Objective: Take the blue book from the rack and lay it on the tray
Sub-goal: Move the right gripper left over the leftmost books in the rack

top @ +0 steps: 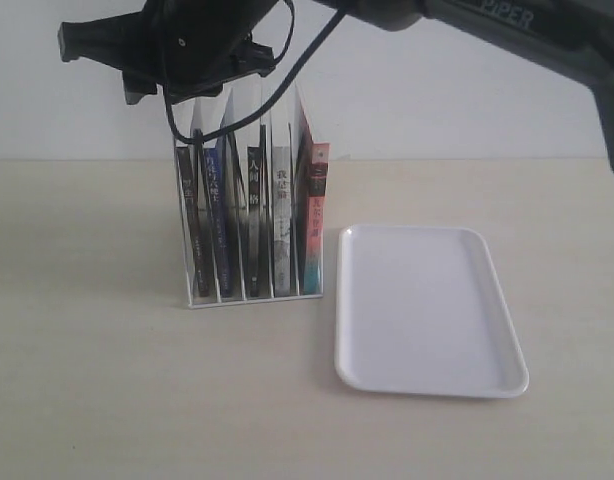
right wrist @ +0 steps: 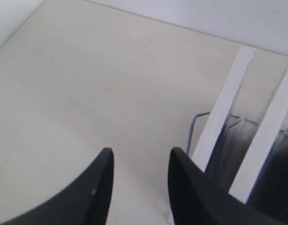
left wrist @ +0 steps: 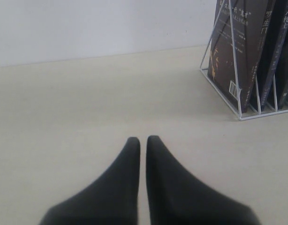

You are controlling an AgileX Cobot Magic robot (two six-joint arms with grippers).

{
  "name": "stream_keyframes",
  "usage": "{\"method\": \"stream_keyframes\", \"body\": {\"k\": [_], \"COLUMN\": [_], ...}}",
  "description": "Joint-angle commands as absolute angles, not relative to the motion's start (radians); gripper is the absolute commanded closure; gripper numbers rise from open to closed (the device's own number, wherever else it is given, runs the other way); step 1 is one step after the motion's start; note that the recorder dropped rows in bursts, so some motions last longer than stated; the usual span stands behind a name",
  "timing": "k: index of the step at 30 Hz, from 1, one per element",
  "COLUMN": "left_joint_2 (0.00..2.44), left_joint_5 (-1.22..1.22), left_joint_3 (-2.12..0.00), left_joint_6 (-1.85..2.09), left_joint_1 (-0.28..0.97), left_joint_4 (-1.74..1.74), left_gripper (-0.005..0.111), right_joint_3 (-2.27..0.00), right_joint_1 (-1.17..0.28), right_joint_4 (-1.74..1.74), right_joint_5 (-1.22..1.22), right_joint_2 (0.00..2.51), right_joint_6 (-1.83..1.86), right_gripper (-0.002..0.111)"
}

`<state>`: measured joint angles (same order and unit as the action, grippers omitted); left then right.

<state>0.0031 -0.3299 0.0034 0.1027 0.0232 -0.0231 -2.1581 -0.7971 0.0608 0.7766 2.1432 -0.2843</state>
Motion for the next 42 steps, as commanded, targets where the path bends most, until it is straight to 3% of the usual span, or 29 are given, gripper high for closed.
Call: {"method": "stream_keyframes", "body": {"k": [1,4,26,28,30,37,41,42], "left_joint_2": [0.0,0.0,0.0,0.0,0.0,0.0,0.0,0.0], "left_joint_5": [-0.314,-0.314,-0.314,-0.314,-0.314,-0.314,-0.314,-0.314], "left_joint_3": [0.0,0.0,0.0,0.0,0.0,0.0,0.0,0.0], "left_joint_6": [0.105,0.105,0.105,0.105,0.105,0.105,0.105,0.105], "left_joint_1": [0.021,0.021,0.021,0.021,0.021,0.021,0.021,0.021], "left_joint_4": [-0.026,-0.026,-0.026,-0.026,-0.026,-0.026,-0.026,-0.026], "left_gripper": [0.102,0.102,0.102,0.102,0.102,0.102,0.102,0.102], "right_joint_3": [-2.166,-2.166,-2.166,-2.166,-2.166,-2.166,-2.166,-2.166], "right_joint_1": [-0.789,-0.788,-0.786,-0.786,-0.786,-0.786,-0.786,-0.786], "right_joint_4": [-0.016,-0.016,-0.013,-0.013,-0.013,-0.017,-0.039,-0.041], "right_joint_5": [0.773,0.767,0.801,0.801,0.809,0.827,0.827,0.825], "right_joint_2": [2.142,2.147,2.245,2.245,2.245,2.245,2.245,2.245], "right_joint_6": [-0.342,-0.354,-0.392,-0.395,-0.395,-0.411,-0.418,-0.418], "right_gripper": [0.062,0.053,0.057,0.066,0.083,0.087,0.108,0.108]}}
